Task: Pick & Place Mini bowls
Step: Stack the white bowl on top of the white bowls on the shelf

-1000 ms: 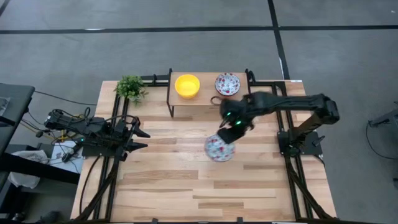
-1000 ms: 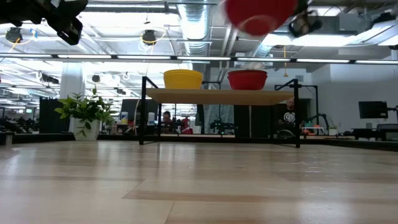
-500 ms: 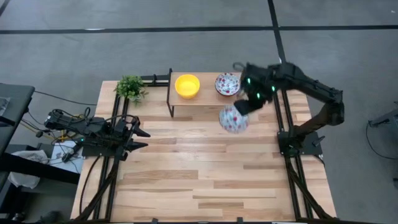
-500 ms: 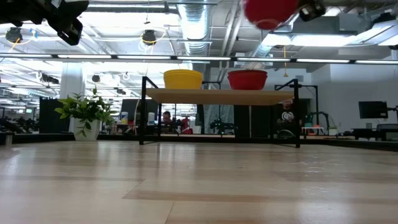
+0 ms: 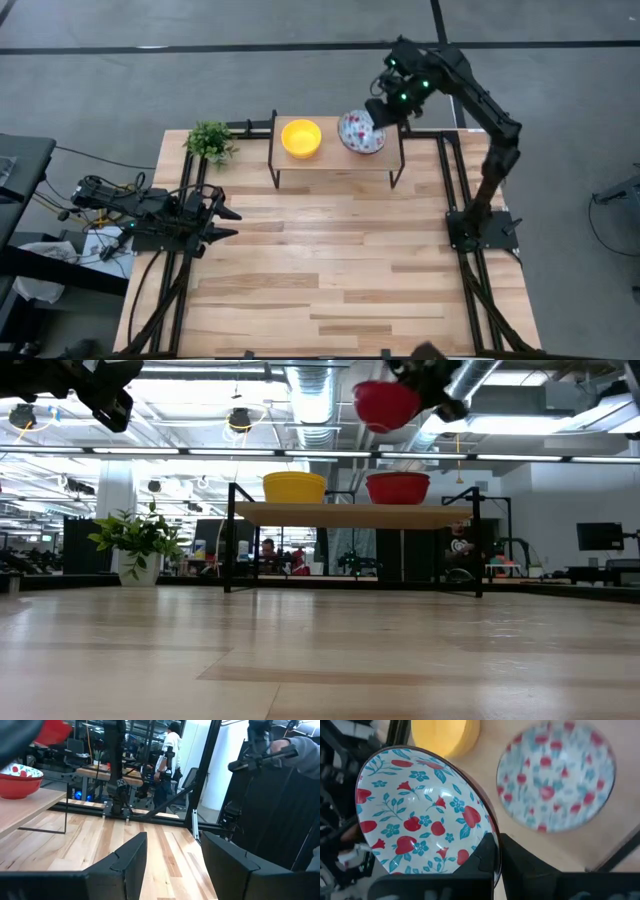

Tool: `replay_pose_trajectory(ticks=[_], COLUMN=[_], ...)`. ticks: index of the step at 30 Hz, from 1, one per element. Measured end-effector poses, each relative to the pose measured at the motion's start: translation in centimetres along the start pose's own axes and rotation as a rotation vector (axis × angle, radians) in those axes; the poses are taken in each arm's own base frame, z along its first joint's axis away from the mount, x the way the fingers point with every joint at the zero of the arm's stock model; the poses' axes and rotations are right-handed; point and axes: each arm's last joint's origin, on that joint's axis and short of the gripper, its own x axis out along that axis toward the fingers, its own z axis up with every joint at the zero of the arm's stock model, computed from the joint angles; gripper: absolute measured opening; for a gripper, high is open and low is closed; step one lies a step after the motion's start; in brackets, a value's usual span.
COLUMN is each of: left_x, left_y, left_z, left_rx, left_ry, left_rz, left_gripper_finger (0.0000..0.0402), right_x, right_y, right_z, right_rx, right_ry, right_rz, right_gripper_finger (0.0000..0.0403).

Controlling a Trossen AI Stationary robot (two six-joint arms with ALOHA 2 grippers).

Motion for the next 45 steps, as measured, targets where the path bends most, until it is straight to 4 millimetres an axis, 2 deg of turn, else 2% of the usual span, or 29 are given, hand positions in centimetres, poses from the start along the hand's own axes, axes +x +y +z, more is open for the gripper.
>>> replay_pose_trajectory(ticks=[3,9,16,21,25,34,45], left_x=[0.0,0.0,0.0,0.0,0.0,0.0,0.0], left_y=[0.0,0.0,0.0,0.0,0.0,0.0,0.0], left_z=[0.0,0.0,0.0,0.0,0.0,0.0,0.0], left_rx=[0.000,0.000,0.001,0.001,0.000,-0.002,-0.002], left_ry=[0.000,0.000,-0.001,-0.001,0.000,0.000,-0.001], left_rz=[0.000,0.000,0.000,0.000,-0.001,-0.001,-0.001], left_gripper_finger=[0.0186,0.0186,0.0186,0.0186,0.0186,0.0186,0.0186], right_x=[0.0,0.2,0.5,1.7,3.0,3.5,4.0], right_y=[-0.8,-2.7,-3.8,-4.0,-4.9,-6.8,-7.0], right_z=[1.6,3.1,3.1,2.9,2.9,3.0,3.3], right_rx=[0.008,0.036,0.055,0.031,0.040,0.071,0.039], right_ry=[-0.024,-0.031,-0.025,0.014,0.061,0.091,0.096], right_rz=[0.004,-0.011,-0.077,-0.101,-0.146,-0.171,-0.197], right_gripper_finger=[0.0000,0.0000,0.0000,0.0000,0.0000,0.0000,0.0000])
